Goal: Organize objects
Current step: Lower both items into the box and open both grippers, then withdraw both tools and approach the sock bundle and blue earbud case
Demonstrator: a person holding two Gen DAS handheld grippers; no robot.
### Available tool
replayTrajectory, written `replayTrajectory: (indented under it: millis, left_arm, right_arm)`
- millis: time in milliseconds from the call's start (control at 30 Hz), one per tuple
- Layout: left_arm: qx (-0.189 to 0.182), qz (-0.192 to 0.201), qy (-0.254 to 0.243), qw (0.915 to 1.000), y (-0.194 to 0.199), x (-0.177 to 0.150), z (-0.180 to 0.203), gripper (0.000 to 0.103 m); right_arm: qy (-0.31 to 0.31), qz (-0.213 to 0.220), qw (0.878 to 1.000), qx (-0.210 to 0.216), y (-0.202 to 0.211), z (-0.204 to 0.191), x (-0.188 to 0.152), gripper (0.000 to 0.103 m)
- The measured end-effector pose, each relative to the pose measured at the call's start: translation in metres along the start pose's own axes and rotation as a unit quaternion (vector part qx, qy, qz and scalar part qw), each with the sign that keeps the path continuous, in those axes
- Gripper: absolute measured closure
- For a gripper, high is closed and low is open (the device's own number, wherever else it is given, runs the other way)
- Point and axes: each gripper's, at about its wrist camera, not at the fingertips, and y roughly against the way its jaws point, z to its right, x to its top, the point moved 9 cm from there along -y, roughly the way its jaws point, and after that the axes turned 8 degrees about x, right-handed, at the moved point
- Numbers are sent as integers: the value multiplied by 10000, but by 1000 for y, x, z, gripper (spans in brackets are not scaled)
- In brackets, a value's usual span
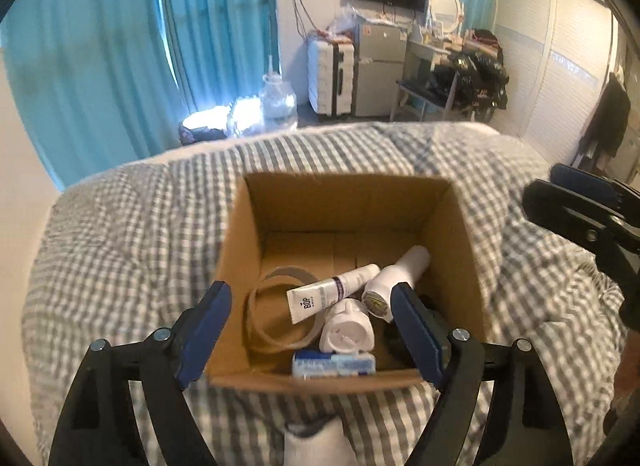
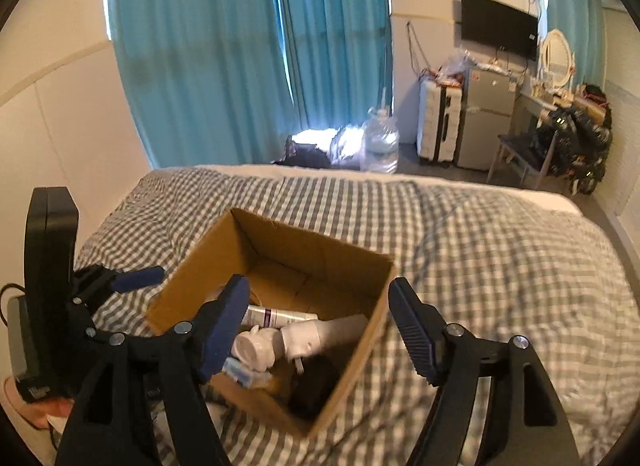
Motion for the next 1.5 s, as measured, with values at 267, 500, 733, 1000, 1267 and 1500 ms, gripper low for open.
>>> replayTrajectory:
  millis: [267, 500, 733, 1000, 1267, 1500]
  left_arm:
    - [346, 671, -63, 9971, 107, 22, -17, 6]
    - [508, 1135, -76, 9922, 176, 18, -28, 0]
    - [673, 1092, 28, 9917, 192, -21, -43, 0]
    - [902, 816, 329, 9920, 166, -83, -58, 0]
    - [1139, 423, 497, 9913, 116, -146, -52, 0]
    - [1072, -196, 394, 9933, 70, -183, -40, 0]
  right_arm:
    - [197, 502, 9982, -244, 108, -24, 18, 15]
    - [597, 764, 9946, -375, 170, -59, 19, 4]
    - [824, 729, 9930, -419, 192, -79, -1, 4]
    - [924, 333, 9946, -328, 164, -84, -65, 4]
    - [768, -284, 9966, 114, 97, -90, -142, 4]
    - [770, -970, 9921, 176, 43, -89, -204, 4]
